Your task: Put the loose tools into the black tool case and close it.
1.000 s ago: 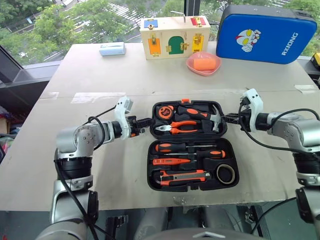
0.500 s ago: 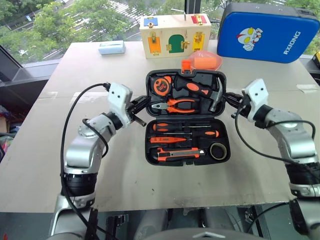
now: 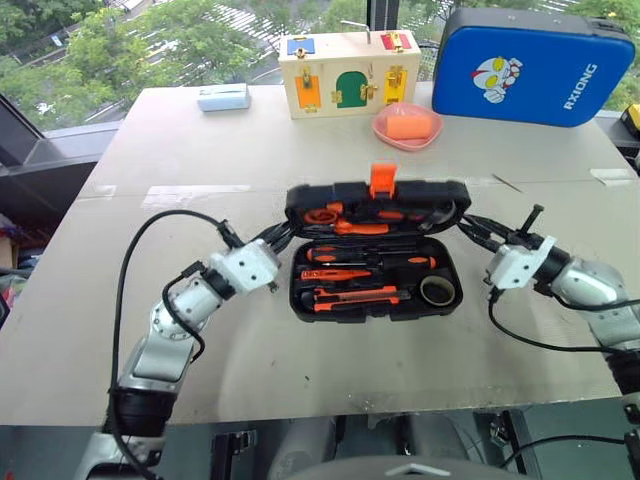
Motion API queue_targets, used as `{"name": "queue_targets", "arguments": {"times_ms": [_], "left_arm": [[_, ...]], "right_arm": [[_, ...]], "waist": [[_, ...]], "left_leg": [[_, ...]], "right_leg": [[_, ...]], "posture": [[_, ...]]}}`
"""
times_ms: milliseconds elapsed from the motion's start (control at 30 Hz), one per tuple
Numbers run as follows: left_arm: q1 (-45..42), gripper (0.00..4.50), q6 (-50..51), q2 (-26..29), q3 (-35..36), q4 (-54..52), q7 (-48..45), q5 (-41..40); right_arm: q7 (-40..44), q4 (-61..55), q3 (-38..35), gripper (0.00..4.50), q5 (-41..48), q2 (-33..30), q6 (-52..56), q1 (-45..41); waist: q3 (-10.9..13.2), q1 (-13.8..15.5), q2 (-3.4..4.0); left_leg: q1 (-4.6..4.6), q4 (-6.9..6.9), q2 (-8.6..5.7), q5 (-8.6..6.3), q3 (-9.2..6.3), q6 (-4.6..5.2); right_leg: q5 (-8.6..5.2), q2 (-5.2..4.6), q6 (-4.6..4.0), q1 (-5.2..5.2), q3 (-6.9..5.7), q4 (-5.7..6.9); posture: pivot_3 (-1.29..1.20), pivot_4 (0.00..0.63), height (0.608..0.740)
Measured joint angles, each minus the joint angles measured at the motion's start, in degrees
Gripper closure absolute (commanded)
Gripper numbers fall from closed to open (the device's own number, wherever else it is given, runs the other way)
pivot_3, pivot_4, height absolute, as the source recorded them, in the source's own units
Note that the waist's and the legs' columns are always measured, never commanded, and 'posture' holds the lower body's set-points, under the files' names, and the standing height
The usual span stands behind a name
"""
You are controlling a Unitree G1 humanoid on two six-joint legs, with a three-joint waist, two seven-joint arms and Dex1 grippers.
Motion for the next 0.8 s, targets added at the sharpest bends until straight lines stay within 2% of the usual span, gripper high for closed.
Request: {"name": "queue_targets", "arguments": {"times_ms": [33,67,100,133,233,267,300,333,433,467,500,600,633,700,800], "left_arm": [[1.98,3.68,-0.04,0.26,0.56,-1.57,-0.32,-0.58],[4.96,3.34,-0.16,1.29,1.47,-4.05,-1.0,-1.5],[8.43,2.85,-0.66,2.62,3.49,-7.06,-1.5,-2.41],[10.73,2.32,-1.06,3.53,5.19,-9.12,-1.94,-2.87],[21.6,0.91,0.85,4.01,12.25,-19.11,-2.84,-6.35],[25.24,0.91,2.45,3.99,14.56,-22.26,-3.5,-8.6],[32.5,0.91,4.52,3.95,19.08,-28.05,-5.0,-12.99],[37.06,0.91,5.4,3.97,21.08,-30.25,-6.37,-15.0],[48.11,0.91,7.87,4.04,25.22,-32.24,-11.39,-18.53],[48.45,0.87,9.2,4.18,25.55,-30.97,-12.03,-18.65],[45.98,0.85,13.54,4.93,25.52,-28.04,-12.12,-19.8],[38.86,0.85,25.67,7.08,25.58,-21.51,-11.31,-23.81],[34.76,1.1,31.3,8.25,24.74,-19.23,-11.41,-26.12],[25.86,1.61,39.12,9.88,23.07,-15.8,-11.32,-30.01],[9.25,2.96,48.36,12.64,17.82,-10.53,-14.84,-34.72]], "right_arm": [[1.05,-0.03,0.19,4.5,0.72,-0.95,-0.28,0.9],[2.7,-0.29,0.31,4.5,2.15,-2.79,-0.42,2.42],[5.09,-0.93,0.42,3.98,4.65,-5.35,-0.18,4.07],[6.86,-1.69,0.37,3.78,6.6,-7.35,0.16,5.2],[18.75,-11.14,0.4,2.4,21.29,-15.81,10.29,12.71],[22.84,-14.11,0.24,2.4,26.18,-18.74,14.78,15.73],[29.68,-18.41,-0.65,2.4,33.23,-24.05,20.7,21.38],[33.38,-19.61,-1.59,2.4,36.1,-26.27,23.4,24.16],[41.05,-24.42,-4.97,2.4,43.58,-30.24,31.07,29.81],[41.78,-25.45,-5.21,2.64,44.7,-30.19,32.66,30.09],[42.28,-27.38,-5.14,2.93,45.55,-29.45,35.64,30.09],[42.69,-31.49,-4.05,4.21,46.11,-26.9,40.21,29.44],[42.83,-32.37,-3.91,4.49,46.11,-25.88,42.08,29.12],[42.68,-33.19,-2.83,4.5,45.63,-23.86,44.2,27.63],[42.07,-34.44,-0.57,4.5,43.1,-20.81,47.16,24.92]], "waist": [[0.0,-0.08,0.0],[0.01,-0.16,0.01],[0.02,-0.22,0.02],[0.02,-0.18,0.06],[0.04,-0.03,0.16],[0.06,0.11,0.17],[0.06,0.22,0.19],[0.07,0.29,0.21],[0.2,0.55,0.37],[0.2,0.61,0.51],[0.27,1.0,0.69],[0.3,2.04,0.82],[0.28,2.34,0.78],[0.29,2.72,0.71],[0.27,2.96,0.57]], "left_leg": [[-0.01,-0.01,0.01,0.0,0.03,0.0],[-0.03,-0.05,0.01,-0.01,0.06,0.01],[-0.01,-0.09,0.03,-0.01,0.09,0.01],[0.05,-0.13,0.05,-0.01,0.11,0.01],[0.15,-0.12,0.13,-0.06,0.08,0.1],[0.13,-0.08,0.14,-0.11,0.06,0.18],[0.11,-0.03,0.14,-0.25,0.07,0.42],[0.36,-0.05,0.14,-0.3,0.06,0.48],[1.06,-0.18,0.16,-0.47,0.12,0.73],[1.24,-0.23,0.25,-0.49,0.12,0.75],[1.33,-0.22,0.46,-0.49,0.25,0.75],[1.12,0.08,0.81,-0.47,0.34,0.74],[1.12,0.1,0.78,-0.47,0.35,0.73],[0.97,0.19,0.73,-0.46,0.27,0.72],[0.91,0.21,0.69,-0.41,0.26,0.61]], "right_leg": [[0.0,0.0,0.0,-0.01,0.04,-0.01],[0.0,-0.01,0.0,-0.04,0.08,-0.03],[0.0,-0.01,0.0,-0.05,0.11,-0.04],[-0.01,-0.01,-0.01,-0.02,0.13,-0.06],[-0.01,-0.01,-0.02,0.2,0.17,-0.1],[-0.02,-0.01,-0.02,0.23,0.17,-0.09],[-0.02,-0.03,-0.02,0.25,0.19,-0.11],[-0.02,-0.04,-0.03,0.55,0.15,-0.25],[-0.1,-0.08,-0.12,1.35,0.1,-0.53],[-0.18,-0.06,-0.21,1.61,0.03,-0.7],[-0.2,-0.07,-0.23,1.87,-0.2,-0.75],[-0.12,0.01,-0.09,1.88,-0.83,-0.75],[-0.07,0.01,-0.02,1.88,-1.01,-0.75],[-0.04,0.05,-0.01,1.86,-1.17,-0.76],[-0.02,0.03,0.01,1.82,-1.19,-0.78]], "posture": [[0.0,0.15,0.735],[0.0,0.15,0.735],[0.0,0.15,0.735],[0.0,0.15,0.735],[0.0,0.15,0.735],[0.0,0.15,0.735],[0.0,0.15,0.735],[0.0,0.15,0.735],[0.0,0.15,0.735],[0.0,0.15,0.735],[0.0,0.15,0.735],[0.0,0.15,0.735],[0.0,0.15,0.735],[0.0,0.15,0.735],[0.0,0.15,0.735]]}}
